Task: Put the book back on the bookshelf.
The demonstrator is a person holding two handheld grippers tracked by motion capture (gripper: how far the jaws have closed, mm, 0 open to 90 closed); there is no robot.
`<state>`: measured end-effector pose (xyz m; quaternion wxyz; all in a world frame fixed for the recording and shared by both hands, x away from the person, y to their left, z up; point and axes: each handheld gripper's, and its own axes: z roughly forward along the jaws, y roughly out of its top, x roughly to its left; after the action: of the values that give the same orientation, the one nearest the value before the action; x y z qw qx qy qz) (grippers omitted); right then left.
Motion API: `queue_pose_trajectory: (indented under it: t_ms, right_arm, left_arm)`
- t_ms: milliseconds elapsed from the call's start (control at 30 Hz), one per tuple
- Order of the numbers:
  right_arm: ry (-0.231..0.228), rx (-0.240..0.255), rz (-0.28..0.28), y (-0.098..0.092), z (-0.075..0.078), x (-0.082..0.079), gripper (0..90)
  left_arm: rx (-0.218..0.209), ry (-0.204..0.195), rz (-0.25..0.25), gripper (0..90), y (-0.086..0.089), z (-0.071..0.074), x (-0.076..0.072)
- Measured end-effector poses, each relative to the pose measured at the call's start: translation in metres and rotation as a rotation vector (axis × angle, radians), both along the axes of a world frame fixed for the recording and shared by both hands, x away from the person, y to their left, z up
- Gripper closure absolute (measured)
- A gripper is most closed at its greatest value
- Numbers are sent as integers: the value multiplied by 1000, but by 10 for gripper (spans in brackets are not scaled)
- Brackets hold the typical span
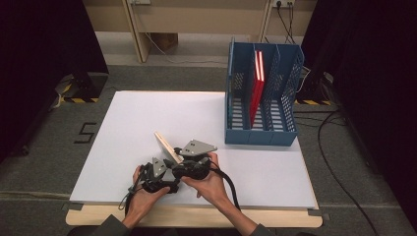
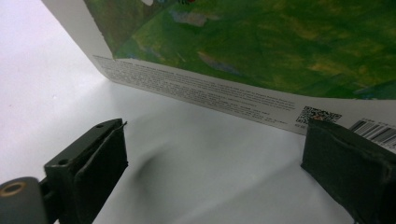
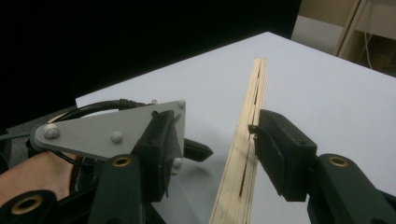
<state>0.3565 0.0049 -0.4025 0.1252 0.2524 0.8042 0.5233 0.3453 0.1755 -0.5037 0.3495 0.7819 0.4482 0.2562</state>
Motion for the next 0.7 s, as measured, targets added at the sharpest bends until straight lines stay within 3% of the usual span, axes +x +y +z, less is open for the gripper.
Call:
queue_pose_trajectory:
  t_ms: [300, 433, 700]
  right_arm:
    - [-5, -2, 7, -2, 0, 2, 480]
    - [-7, -6, 6, -1, 0, 1, 480]
    - [-7, -2, 8, -3, 0, 2, 482]
  left_arm:
    - [-13, -10, -10, 84, -2, -1, 1]
    - [-43, -1, -20, 151, -1, -1, 0]
    - [-51, 3, -30, 152, 0, -1, -3]
